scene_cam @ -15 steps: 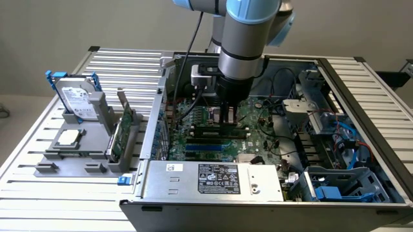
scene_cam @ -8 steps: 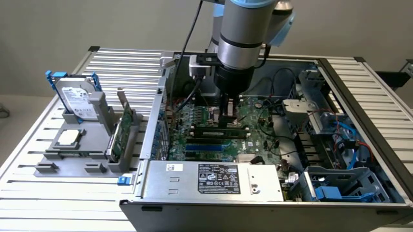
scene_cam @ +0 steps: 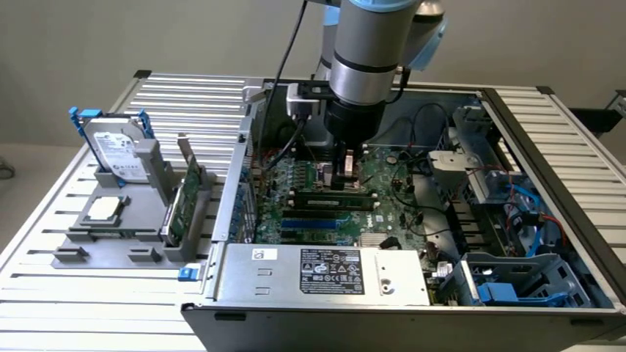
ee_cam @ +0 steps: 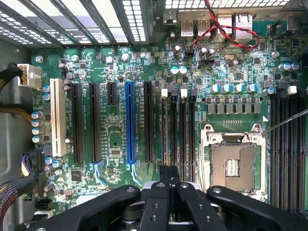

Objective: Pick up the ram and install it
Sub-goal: 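Insert the ram into the slot, then press down the ram until it locks into place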

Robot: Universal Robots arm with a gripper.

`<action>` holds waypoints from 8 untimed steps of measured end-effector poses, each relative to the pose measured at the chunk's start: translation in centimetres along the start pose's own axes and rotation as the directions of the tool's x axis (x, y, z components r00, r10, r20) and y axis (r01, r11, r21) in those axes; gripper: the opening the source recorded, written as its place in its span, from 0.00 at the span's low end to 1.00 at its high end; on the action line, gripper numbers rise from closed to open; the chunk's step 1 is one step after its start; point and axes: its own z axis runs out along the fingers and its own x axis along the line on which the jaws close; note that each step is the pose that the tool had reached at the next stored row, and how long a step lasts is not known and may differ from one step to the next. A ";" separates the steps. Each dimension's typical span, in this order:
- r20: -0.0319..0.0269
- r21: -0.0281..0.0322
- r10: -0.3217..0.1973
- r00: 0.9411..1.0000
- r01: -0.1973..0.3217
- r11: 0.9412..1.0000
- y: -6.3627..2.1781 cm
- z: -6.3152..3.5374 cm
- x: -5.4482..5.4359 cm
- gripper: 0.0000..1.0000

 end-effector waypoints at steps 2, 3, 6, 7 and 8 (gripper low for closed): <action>0.000 0.000 0.000 1.000 0.000 1.000 0.00 0.00 0.0 0.11; 0.000 0.000 0.000 1.000 0.000 1.000 0.00 0.00 0.0 0.11; 0.000 0.000 0.000 1.000 0.000 1.000 0.00 0.00 0.0 0.11; 0.000 0.000 0.000 1.000 0.000 1.000 0.00 0.00 0.0 0.11; 0.000 0.000 0.000 1.000 0.000 1.000 0.00 0.00 0.0 0.11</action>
